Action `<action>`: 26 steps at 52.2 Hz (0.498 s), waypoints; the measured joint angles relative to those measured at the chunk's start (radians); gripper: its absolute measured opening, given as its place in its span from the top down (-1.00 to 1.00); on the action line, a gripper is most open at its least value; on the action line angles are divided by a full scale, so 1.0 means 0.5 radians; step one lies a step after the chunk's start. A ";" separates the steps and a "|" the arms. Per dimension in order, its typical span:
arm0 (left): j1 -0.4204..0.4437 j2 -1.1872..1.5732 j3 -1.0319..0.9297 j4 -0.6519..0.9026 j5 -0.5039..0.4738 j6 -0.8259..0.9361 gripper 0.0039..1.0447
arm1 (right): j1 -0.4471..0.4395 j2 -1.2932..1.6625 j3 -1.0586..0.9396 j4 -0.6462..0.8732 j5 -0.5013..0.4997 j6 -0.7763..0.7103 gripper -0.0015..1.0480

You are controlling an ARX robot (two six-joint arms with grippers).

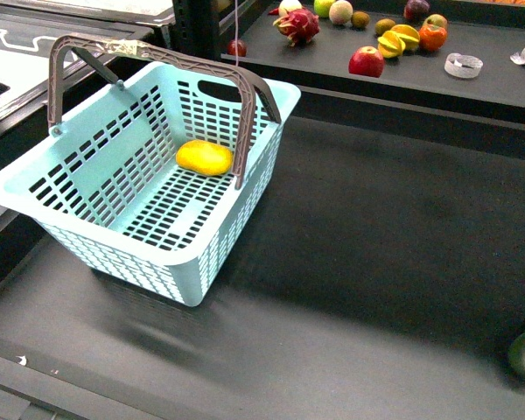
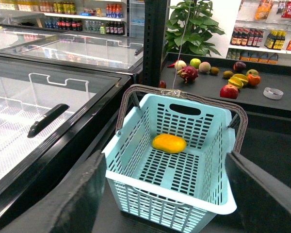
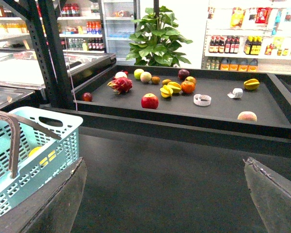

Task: Pick mango with right arm and hold basket with left

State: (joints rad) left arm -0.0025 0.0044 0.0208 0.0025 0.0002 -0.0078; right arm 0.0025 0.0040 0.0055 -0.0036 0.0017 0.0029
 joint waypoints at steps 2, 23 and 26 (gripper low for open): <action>0.000 0.000 0.000 0.000 0.000 0.000 -0.60 | 0.000 0.000 0.000 0.000 0.000 0.000 -0.85; 0.002 -0.001 0.000 -0.001 -0.010 0.002 -0.89 | -0.001 0.000 0.000 0.001 -0.006 0.000 -0.85; 0.000 -0.001 0.001 -0.002 0.004 0.002 -0.89 | -0.005 0.000 0.000 0.001 0.003 0.000 -0.85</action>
State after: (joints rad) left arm -0.0025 0.0040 0.0212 0.0017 0.0021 -0.0067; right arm -0.0002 0.0040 0.0055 -0.0032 0.0032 0.0029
